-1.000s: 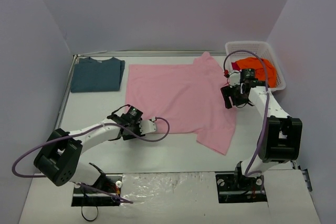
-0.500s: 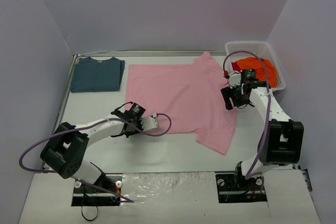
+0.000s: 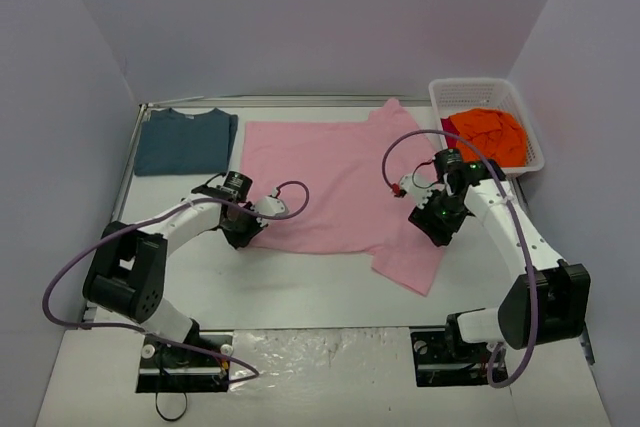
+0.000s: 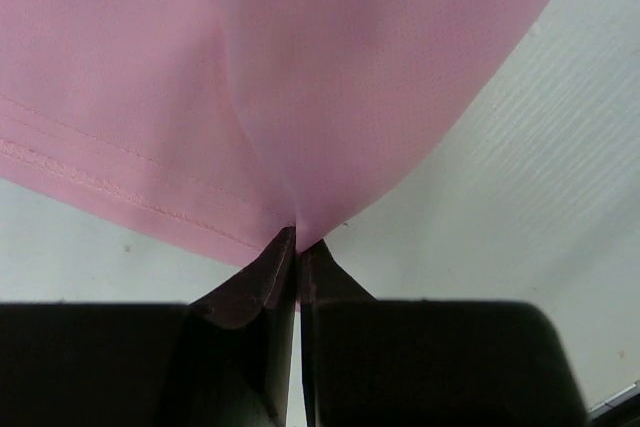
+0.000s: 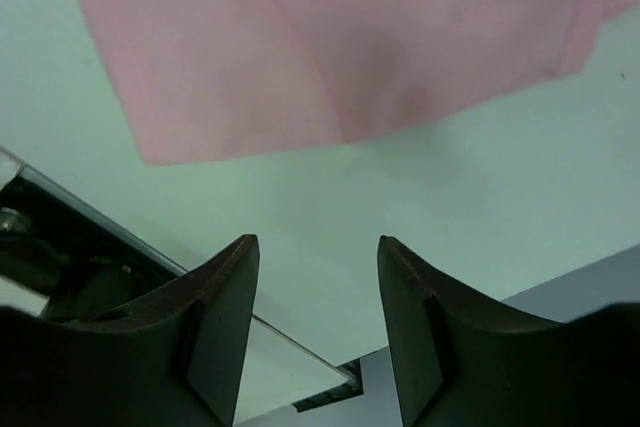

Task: Fold and stack the t-shirts
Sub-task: Grap the side of the flattened tshirt closest away from the robot with both arms

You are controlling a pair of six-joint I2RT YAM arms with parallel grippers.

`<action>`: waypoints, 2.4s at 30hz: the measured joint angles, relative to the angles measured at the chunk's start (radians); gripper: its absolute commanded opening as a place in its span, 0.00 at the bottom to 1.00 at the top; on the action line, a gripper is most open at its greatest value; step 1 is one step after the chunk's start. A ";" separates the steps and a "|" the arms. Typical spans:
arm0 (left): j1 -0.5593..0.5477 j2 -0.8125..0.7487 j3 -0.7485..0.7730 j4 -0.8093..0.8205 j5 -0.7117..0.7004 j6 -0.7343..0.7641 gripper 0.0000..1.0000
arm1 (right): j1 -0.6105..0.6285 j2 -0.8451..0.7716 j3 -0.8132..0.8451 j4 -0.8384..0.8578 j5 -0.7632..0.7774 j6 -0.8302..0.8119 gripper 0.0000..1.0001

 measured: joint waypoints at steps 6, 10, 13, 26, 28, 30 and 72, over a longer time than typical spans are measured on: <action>0.043 0.010 -0.003 -0.005 -0.022 -0.008 0.02 | 0.197 0.005 -0.012 -0.085 0.001 -0.043 0.45; 0.111 0.007 -0.007 0.007 -0.069 -0.026 0.02 | 0.274 0.026 -0.040 -0.092 -0.004 -0.042 0.46; 0.147 0.006 -0.008 0.015 -0.090 -0.037 0.02 | 0.349 0.042 -0.091 -0.090 -0.004 -0.037 0.47; 0.157 0.006 -0.008 0.019 -0.122 -0.041 0.02 | 0.639 0.117 -0.167 -0.034 0.027 0.073 0.52; 0.157 0.006 -0.008 0.020 -0.123 -0.041 0.02 | 0.682 0.138 -0.167 -0.019 0.028 0.097 0.53; 0.157 0.006 -0.008 0.019 -0.126 -0.041 0.02 | 0.715 0.163 -0.167 -0.006 0.023 0.120 0.54; 0.150 -0.016 -0.021 0.035 -0.122 -0.041 0.02 | 0.904 0.534 -0.104 0.026 0.197 0.365 0.19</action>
